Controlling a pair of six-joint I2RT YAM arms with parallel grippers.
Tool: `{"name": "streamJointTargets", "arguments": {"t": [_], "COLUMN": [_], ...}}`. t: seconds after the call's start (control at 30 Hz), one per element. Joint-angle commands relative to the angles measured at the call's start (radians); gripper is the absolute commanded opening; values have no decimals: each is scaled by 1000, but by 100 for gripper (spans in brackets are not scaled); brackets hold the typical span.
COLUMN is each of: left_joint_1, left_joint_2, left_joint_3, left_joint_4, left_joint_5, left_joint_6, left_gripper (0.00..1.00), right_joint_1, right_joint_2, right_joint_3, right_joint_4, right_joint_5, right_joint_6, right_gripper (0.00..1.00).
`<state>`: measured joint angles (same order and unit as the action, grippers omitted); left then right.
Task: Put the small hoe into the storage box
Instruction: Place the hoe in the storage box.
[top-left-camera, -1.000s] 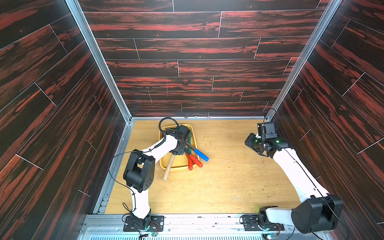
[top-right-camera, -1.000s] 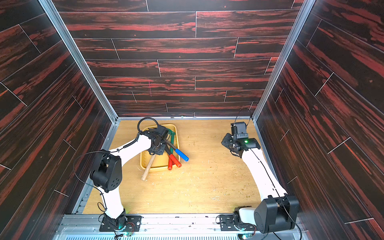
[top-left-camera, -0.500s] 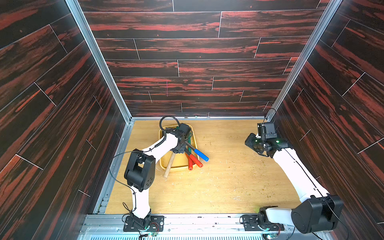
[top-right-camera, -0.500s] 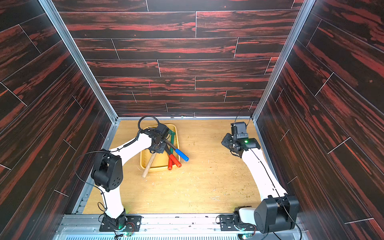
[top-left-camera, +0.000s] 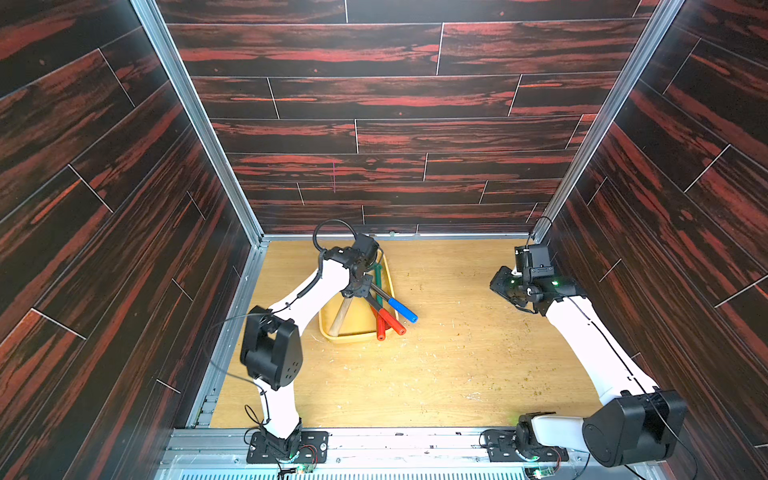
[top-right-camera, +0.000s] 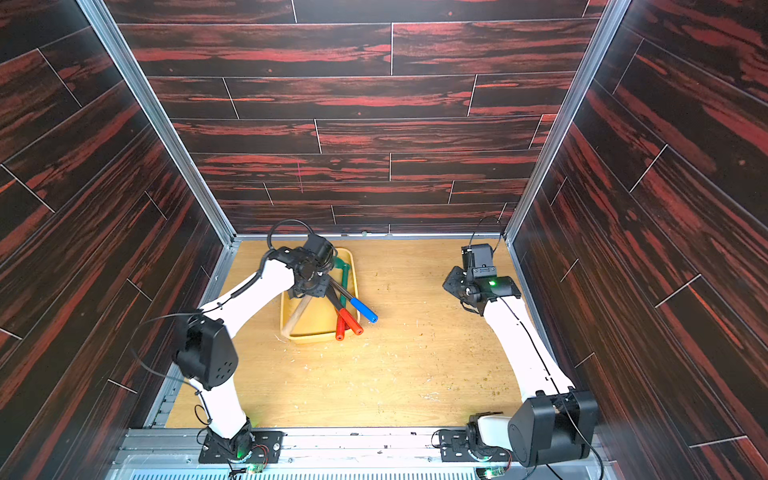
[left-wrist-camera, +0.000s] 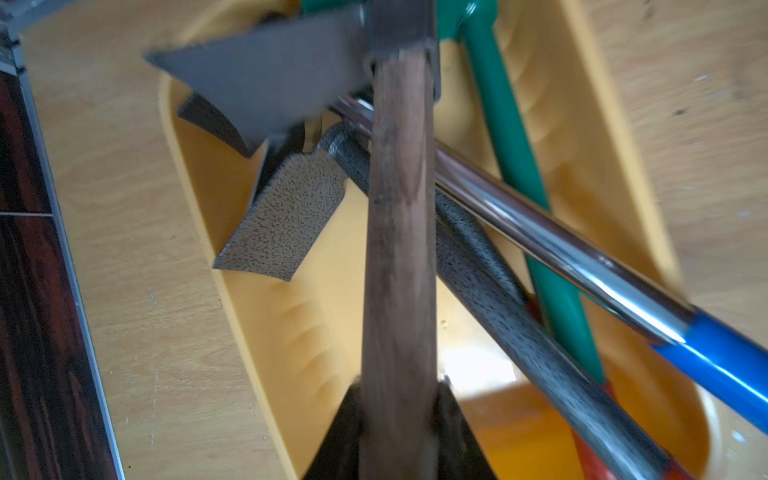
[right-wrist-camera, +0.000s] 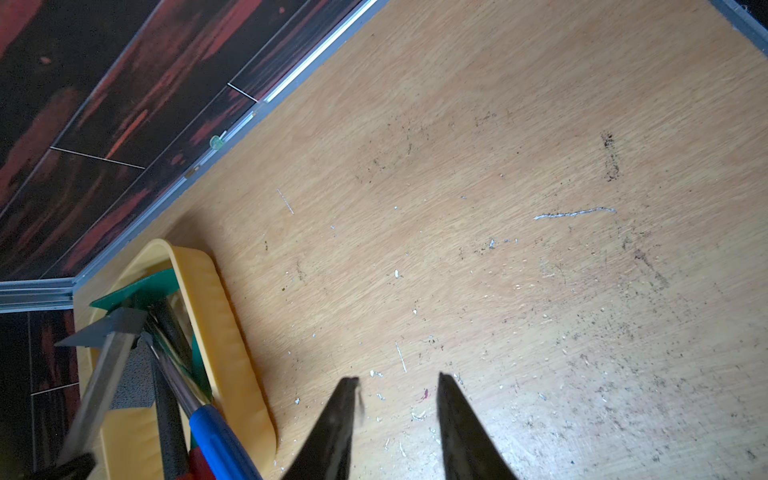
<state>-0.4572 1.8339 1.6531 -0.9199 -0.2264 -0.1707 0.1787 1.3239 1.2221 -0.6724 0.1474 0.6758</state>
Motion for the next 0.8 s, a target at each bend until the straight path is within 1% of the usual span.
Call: {"name": "streamJointTargets", "arguments": {"t": [0.0, 0.07, 0.33, 0.53, 0.67, 0.73, 0.77], "left_joint_1": [-1, -1, -2, -2, -3, -3, -3], "left_joint_2": [-76, -106, -117, -118, -93, -87, -55], "left_joint_3": [34, 33, 63, 64, 72, 77, 78], "left_joint_4": [-17, -17, -10, 33, 45, 49, 51], "left_joint_5": [21, 26, 85, 172, 246, 258, 260], "left_joint_6": [26, 35, 64, 110, 161, 181, 190], "left_gripper": [8, 8, 8, 8, 9, 9, 9], "right_joint_1": [5, 5, 5, 5, 4, 4, 4], "right_joint_2": [-1, -3, -5, -6, 0, 1, 2], "right_joint_3": [25, 25, 25, 26, 21, 20, 20], "right_joint_4": [-5, -4, -8, -6, -3, -2, -3], "right_joint_5": [7, 7, 9, 11, 8, 8, 10], "right_joint_6": [-2, -2, -1, 0, 2, 1, 1], "right_gripper": [37, 37, 37, 37, 37, 37, 37]}}
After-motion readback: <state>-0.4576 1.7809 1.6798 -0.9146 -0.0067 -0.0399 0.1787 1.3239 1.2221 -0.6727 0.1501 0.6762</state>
